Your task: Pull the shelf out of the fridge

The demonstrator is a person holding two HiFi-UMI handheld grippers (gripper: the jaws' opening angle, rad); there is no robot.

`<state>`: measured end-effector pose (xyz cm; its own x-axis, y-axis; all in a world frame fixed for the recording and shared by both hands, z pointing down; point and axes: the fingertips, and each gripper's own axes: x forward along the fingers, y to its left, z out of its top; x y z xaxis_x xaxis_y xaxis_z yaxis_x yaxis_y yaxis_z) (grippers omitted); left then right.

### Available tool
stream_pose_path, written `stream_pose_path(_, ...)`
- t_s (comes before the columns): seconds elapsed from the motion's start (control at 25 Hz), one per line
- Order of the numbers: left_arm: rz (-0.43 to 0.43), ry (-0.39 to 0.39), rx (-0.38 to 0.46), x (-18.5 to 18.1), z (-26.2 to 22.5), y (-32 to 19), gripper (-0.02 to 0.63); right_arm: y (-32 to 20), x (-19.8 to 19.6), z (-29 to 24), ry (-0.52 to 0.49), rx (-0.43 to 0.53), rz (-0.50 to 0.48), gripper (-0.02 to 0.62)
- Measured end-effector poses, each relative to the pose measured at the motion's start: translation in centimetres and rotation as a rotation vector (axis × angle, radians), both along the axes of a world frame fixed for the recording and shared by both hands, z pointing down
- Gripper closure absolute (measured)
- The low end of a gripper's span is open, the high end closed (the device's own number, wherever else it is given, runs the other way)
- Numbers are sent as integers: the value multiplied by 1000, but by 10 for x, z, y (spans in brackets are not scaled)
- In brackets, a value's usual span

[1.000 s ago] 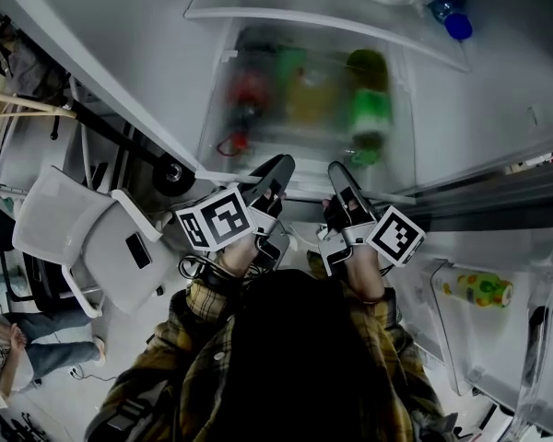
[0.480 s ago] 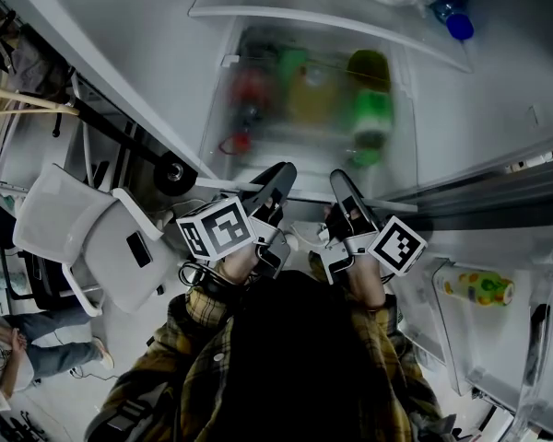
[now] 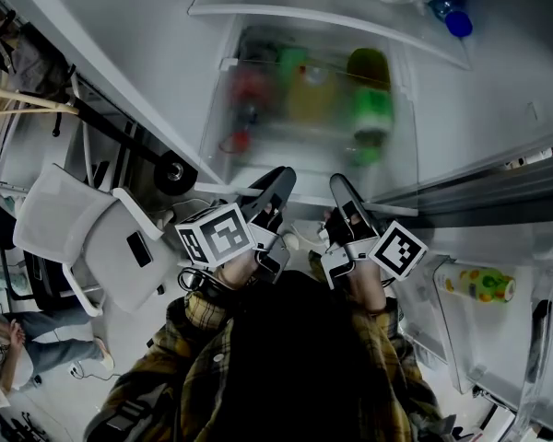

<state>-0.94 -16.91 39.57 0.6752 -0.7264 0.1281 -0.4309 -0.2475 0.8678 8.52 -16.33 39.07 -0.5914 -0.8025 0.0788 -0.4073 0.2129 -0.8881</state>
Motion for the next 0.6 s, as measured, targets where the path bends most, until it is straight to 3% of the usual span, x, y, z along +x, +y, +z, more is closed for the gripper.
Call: stream_pose_path(0.6,7,13,12,2,-4,2,532,3,0,0,0,3,0,520)
